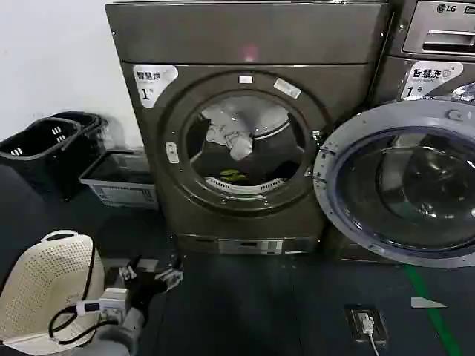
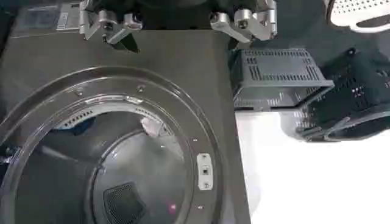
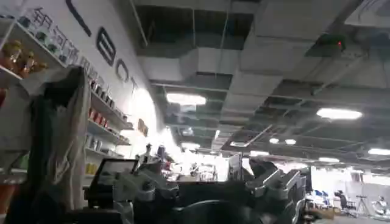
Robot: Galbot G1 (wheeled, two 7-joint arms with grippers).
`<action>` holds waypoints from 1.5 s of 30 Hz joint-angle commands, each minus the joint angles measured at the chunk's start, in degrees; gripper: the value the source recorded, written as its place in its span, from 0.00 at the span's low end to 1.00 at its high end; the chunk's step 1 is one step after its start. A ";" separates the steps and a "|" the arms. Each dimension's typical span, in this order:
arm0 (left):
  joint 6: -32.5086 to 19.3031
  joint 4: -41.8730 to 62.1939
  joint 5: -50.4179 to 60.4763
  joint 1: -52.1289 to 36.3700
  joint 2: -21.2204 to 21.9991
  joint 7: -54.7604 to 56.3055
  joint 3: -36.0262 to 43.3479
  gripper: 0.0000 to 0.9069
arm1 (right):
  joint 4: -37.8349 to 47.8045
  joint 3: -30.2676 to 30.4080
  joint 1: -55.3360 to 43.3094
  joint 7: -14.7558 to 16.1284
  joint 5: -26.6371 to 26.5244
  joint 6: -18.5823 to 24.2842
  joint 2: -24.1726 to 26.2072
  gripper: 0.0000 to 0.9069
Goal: Grasp the clothes from the dryer.
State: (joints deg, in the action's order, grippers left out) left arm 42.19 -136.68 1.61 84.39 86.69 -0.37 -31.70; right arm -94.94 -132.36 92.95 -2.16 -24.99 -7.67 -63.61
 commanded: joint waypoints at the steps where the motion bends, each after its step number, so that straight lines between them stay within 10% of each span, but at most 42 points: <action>1: 2.81 -0.04 -0.08 0.08 -0.03 -0.06 -0.04 1.00 | 1.26 0.47 0.42 -1.83 0.04 3.49 0.14 1.00; 45: 2.81 -0.60 -0.08 -0.17 -0.05 -0.70 0.12 1.00 | 1.44 -0.06 0.54 -2.74 -1.73 3.97 -0.16 1.00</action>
State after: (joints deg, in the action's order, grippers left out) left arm 42.19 -137.42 1.40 84.17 86.62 -0.98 -31.71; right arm -93.54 -132.35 93.49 -4.93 -26.71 -3.70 -63.74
